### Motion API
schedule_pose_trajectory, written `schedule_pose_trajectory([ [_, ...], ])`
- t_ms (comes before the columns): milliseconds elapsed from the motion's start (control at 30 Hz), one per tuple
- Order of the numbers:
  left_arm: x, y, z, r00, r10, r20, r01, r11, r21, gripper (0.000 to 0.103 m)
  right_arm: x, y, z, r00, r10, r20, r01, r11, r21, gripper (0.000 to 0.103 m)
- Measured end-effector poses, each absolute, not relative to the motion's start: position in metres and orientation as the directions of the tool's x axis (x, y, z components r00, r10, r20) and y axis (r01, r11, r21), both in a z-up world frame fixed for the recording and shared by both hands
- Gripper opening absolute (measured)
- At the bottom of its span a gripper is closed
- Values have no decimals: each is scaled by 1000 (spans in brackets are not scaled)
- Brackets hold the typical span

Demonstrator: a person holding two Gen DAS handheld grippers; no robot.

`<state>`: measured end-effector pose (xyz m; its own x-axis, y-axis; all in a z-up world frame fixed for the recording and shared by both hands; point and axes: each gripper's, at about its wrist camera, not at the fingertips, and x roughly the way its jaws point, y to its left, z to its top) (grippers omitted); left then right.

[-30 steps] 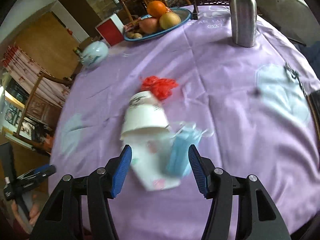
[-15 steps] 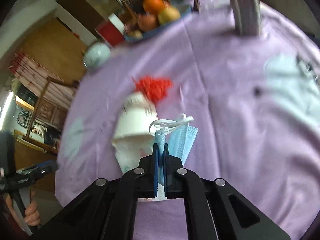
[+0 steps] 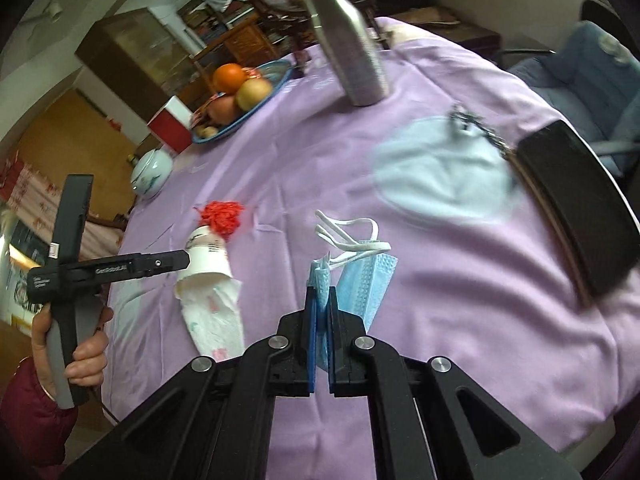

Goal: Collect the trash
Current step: 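Grasp the blue face mask with the right tool while the left tool grasps the white paper cup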

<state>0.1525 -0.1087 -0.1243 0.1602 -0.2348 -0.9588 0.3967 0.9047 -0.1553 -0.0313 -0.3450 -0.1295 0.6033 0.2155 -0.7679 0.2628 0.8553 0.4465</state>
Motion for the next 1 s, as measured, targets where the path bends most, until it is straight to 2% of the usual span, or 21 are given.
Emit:
schedule_pose_trajectory([
  [600,174,-120,-159,147,-145,-978,338,937,-87,84,-35,-348,-139,566,238,-790,253,861,441,8],
  [800,179,-105,-173,126,-130,-983,286,954,-90,84,-33,-345,-140,554,249,-794,246,862,442,8],
  [1000,172,-71,-164,161,-155,-975,237,965,-114,81,-24,-340,-140,550,267,-792,226,865,449,8],
])
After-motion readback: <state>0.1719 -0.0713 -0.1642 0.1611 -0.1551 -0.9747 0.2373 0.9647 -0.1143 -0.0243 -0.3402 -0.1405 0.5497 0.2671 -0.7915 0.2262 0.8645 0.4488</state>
